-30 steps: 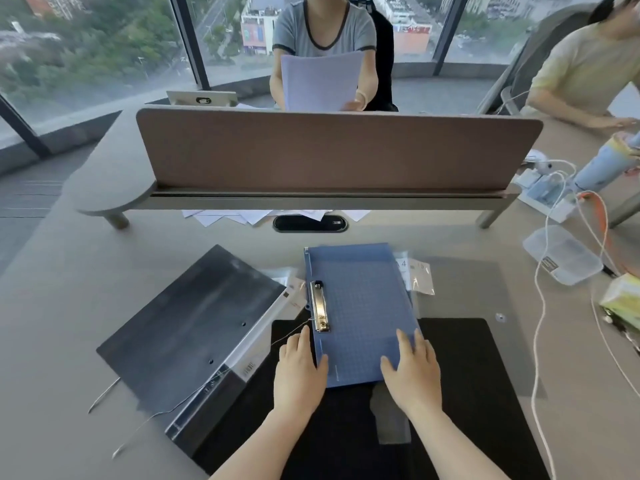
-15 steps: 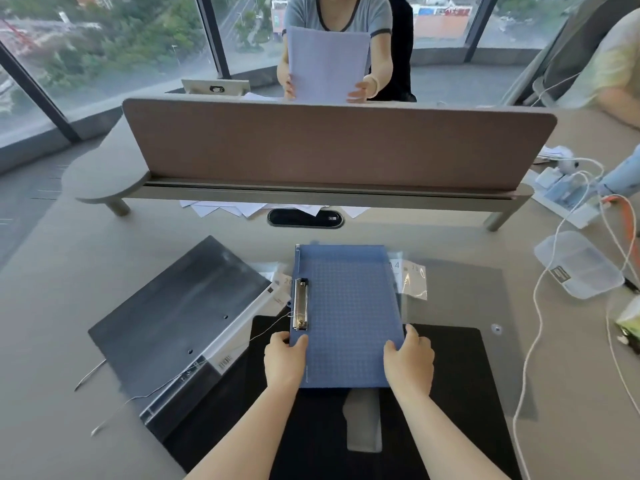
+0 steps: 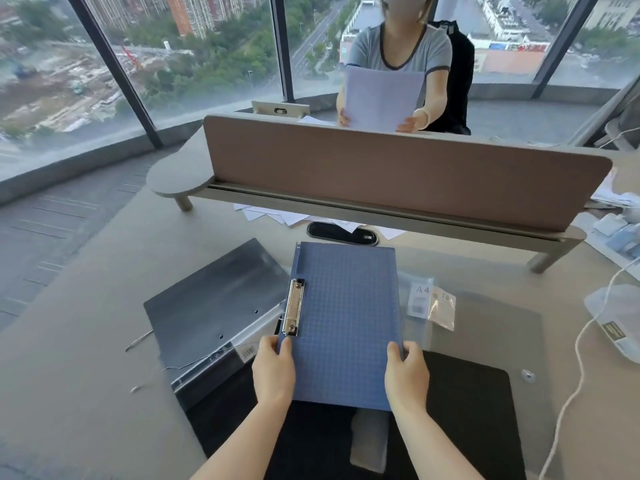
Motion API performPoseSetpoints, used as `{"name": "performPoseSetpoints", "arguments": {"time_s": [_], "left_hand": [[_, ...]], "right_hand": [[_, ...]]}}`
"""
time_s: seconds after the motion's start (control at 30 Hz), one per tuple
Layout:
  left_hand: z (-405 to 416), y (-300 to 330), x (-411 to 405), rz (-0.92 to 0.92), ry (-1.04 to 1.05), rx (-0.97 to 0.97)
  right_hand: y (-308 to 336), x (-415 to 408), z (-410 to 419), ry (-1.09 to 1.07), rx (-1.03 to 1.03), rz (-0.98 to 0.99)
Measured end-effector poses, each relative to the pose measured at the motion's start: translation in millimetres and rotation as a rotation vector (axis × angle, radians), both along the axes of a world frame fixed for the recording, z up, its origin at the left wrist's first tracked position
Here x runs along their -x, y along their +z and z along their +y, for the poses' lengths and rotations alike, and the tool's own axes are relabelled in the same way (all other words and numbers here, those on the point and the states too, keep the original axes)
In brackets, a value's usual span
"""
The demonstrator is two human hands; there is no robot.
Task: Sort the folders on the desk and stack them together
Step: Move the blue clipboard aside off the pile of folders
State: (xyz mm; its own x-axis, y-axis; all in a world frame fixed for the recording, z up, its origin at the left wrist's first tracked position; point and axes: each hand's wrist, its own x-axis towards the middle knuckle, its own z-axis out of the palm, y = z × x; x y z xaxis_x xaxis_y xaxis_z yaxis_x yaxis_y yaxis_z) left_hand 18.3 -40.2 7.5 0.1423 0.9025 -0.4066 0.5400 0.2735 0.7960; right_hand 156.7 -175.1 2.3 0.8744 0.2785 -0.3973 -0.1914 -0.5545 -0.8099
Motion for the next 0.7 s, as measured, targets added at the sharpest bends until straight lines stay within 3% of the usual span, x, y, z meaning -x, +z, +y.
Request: {"name": "performPoseSetpoints", "arguments": {"time_s": [0.37, 0.7], "left_hand": [[87.9, 13.6, 86.2, 0.01, 0.159, -0.166], [199.0, 0.0, 193.7, 0.157, 0.21, -0.181]], "right_hand": [[24.5, 73.1, 94.8, 0.126, -0.168, 0.022], [6.6, 165.4, 192.6, 0.307, -0.068, 0.052]]}}
